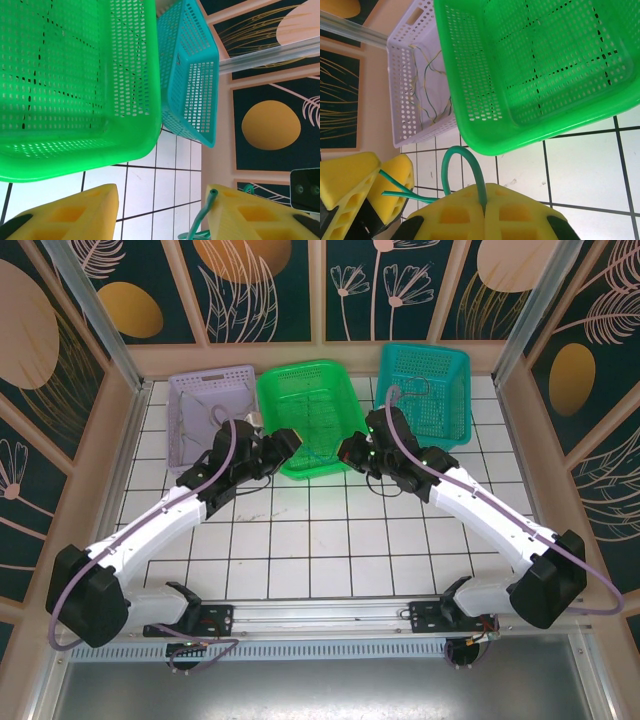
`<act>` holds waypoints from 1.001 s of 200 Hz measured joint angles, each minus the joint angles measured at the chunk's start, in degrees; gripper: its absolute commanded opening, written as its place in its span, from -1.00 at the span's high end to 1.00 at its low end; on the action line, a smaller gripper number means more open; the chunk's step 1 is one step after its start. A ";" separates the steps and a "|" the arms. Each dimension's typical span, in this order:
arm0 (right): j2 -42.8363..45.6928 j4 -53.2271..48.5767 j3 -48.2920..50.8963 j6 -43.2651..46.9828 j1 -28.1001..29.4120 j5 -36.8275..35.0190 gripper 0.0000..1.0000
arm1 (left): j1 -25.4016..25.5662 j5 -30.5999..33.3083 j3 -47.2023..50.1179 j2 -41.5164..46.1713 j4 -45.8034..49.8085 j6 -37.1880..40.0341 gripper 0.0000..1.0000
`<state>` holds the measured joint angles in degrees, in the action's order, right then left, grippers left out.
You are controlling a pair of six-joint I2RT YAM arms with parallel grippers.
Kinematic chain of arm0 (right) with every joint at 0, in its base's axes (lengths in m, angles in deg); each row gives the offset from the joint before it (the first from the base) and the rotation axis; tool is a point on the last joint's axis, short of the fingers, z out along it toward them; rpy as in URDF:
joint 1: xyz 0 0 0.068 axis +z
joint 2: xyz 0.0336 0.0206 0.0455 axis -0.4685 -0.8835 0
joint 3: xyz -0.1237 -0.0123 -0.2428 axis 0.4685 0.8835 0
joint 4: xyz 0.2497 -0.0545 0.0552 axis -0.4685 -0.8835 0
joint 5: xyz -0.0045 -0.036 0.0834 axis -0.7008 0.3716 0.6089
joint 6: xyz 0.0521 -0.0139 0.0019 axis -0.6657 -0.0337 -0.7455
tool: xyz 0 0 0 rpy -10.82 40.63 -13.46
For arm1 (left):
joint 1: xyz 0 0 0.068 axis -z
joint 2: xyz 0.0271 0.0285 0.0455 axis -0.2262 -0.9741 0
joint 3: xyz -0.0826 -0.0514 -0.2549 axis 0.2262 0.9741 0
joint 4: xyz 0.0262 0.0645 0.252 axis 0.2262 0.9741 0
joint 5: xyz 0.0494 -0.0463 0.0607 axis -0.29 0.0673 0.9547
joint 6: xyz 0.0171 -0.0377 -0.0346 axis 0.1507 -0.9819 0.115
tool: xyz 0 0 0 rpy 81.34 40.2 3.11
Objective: Untangle the cables
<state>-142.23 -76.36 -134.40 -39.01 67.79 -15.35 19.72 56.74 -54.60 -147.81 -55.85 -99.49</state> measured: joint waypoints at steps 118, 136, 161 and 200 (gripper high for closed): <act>-0.07 -0.20 0.02 -0.02 1.20 -0.04 1.00 | 0.00 0.13 -5.27 0.24 0.96 -0.44 -0.08; -0.11 -0.17 0.02 -0.02 1.29 -0.07 1.00 | 0.00 0.04 -6.21 0.22 1.99 -0.48 0.02; -0.20 -0.20 0.02 -0.04 1.51 -0.07 1.00 | 0.00 0.04 -6.23 -0.37 4.37 -0.59 0.02; -0.22 -0.20 0.02 -0.04 1.51 -0.26 1.00 | 0.00 0.07 -6.56 -2.89 8.90 -0.15 0.31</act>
<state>-142.45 -76.56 -134.38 -39.05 69.30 -15.62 19.72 56.81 -61.16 -150.69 -46.96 -99.64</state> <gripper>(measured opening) 0.051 0.422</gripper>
